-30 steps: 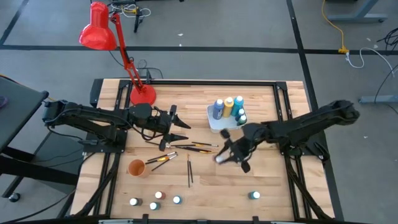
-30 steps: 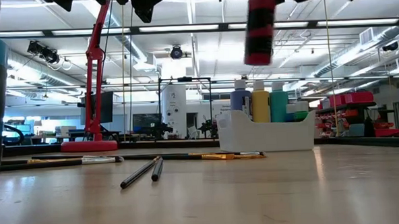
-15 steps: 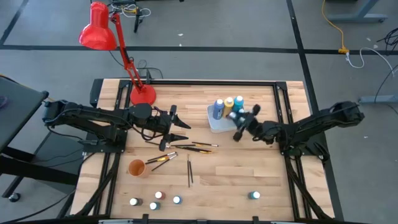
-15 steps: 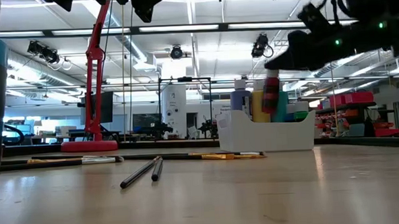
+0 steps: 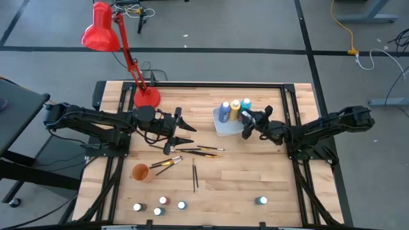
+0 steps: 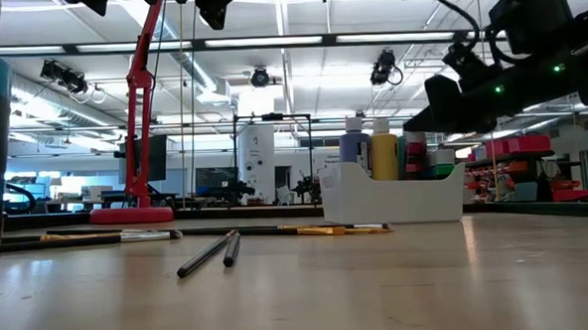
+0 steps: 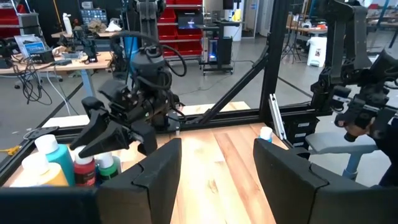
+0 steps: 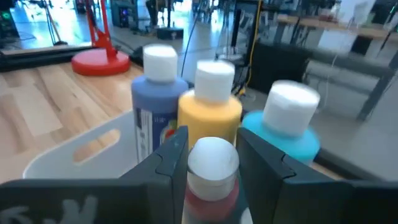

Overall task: Pick & Place Paint Supplies
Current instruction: Put the small red paint bottle into the white bin

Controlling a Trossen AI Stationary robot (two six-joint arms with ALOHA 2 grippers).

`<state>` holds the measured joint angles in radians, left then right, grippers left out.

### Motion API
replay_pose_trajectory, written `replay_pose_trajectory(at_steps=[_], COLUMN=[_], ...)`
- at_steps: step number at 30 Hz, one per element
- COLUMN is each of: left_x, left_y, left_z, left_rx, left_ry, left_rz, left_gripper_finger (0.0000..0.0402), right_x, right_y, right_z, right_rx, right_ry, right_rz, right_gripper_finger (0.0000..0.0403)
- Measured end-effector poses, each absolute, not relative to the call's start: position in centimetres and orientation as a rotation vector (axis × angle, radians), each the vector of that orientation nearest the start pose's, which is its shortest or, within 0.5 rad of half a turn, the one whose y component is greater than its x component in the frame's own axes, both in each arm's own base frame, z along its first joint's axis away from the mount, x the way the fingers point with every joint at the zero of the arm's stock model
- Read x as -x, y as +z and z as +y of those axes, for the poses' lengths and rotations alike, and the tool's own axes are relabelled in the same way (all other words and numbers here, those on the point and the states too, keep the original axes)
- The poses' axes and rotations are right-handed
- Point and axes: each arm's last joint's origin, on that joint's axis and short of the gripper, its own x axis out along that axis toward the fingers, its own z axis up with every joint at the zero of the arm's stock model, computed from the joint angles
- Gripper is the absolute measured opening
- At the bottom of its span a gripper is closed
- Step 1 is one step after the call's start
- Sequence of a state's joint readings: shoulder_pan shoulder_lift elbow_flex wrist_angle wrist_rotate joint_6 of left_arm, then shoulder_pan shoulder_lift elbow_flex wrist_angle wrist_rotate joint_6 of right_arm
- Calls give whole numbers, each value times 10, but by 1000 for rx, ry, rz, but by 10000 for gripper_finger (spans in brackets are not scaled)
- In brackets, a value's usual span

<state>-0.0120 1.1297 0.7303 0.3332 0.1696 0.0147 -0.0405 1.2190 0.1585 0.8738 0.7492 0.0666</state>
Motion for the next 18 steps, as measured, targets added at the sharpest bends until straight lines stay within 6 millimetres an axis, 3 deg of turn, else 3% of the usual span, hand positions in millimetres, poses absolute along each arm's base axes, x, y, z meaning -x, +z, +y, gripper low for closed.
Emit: replay_pose_trajectory(at_steps=[13,18], left_x=[-252,-252], left_y=[296,296], left_z=[-8,-8], left_rx=[-9,-9], left_ry=[-182,-182], left_rz=[65,66], left_gripper_finger=[210,210], right_x=[-186,-185], right_y=[145,144], right_z=[-41,-44], right_rx=[-61,-65], right_ry=[-764,-768], right_rz=[190,200], right_gripper_finger=[116,140])
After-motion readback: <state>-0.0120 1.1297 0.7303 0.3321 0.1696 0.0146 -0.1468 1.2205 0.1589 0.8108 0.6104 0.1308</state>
